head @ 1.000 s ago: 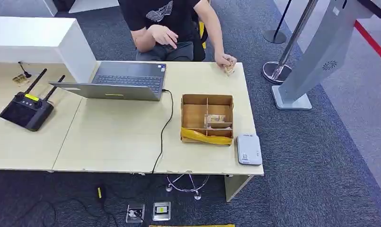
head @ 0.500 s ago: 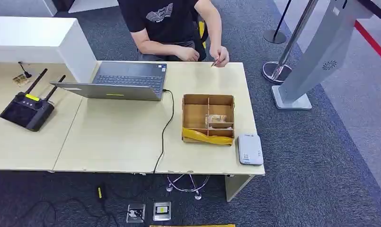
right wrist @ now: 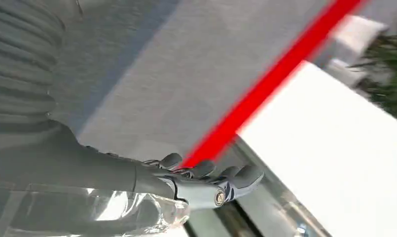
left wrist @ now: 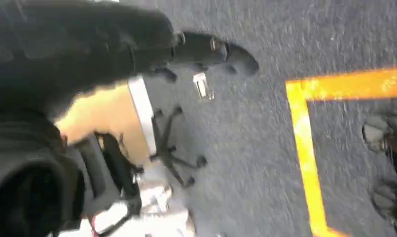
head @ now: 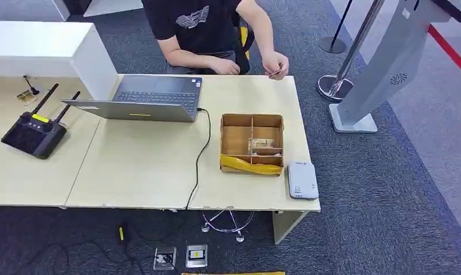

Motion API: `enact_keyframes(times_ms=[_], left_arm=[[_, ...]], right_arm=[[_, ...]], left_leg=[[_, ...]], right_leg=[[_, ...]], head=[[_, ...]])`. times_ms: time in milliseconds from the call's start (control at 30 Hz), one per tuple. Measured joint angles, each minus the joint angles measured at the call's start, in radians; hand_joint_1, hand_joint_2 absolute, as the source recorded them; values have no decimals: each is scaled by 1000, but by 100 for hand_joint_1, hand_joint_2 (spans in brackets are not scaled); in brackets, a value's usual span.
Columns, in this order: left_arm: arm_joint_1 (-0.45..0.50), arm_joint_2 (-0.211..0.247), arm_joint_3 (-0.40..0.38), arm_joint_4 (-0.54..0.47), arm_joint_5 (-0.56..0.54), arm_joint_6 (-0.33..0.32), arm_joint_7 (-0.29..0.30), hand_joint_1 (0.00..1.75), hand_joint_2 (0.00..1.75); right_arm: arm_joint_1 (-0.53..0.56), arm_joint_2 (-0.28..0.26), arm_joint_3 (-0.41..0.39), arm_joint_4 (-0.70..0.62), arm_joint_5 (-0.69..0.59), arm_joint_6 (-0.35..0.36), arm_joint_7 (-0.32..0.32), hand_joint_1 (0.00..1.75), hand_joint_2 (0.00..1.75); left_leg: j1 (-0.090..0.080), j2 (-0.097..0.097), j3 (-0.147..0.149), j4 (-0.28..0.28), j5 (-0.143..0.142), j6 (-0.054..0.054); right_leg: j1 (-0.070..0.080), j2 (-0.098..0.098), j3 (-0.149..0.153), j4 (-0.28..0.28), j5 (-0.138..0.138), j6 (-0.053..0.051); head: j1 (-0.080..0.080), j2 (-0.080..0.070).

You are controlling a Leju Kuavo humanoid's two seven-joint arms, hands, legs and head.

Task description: Pass the card to the sensor for recognition and then transmit it.

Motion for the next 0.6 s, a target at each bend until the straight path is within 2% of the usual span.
enact_keyframes(times_ms=[133, 233, 367, 467, 567, 600], left_arm=[[-2, -2, -12, -9, -16, 0, -27, 0, 0], [-4, 2, -17, -11, -35, 0, -57, 0, 0], [-12, 13, -18, -11, -55, 0, -85, 0, 0], [-15, 16, -27, -11, -62, 0, -92, 0, 0], [-16, 18, -36, -11, -81, 0, -97, 0, 0], [-16, 20, -42, -11, -95, 0, -97, 0, 0]], right_arm=[[-145, -37, 38, 36, 170, -3, 9, 0, 175], [-259, -24, 85, 50, 370, -4, 22, 0, 175], [-369, 50, 200, 69, 411, -4, 5, 0, 175], [-401, 139, 306, 80, 413, -4, 11, 0, 175], [-415, 211, 396, 81, 413, -4, 52, 0, 175], [-419, 253, 446, 81, 413, -4, 80, 0, 175]], left_leg=[[0, 0, 0, 0, 0, 0], [0, 0, -3, 0, 1, 0], [3, -2, -2, 0, 2, -1], [3, -4, -1, 0, 4, -1], [5, -8, -3, 0, 5, -1], [5, -8, -4, 0, 5, -2]], right_leg=[[0, 0, 0, 0, 0, 0], [0, 0, 0, 1, 0, 0], [3, -2, 2, 1, 0, 0], [3, -4, 1, 1, 0, 0], [5, -9, 2, 2, 0, 0], [5, -8, 1, 2, 0, 0]], head=[[0, 0], [0, 0], [0, 0], [0, 0], [0, 0], [1, 0]])
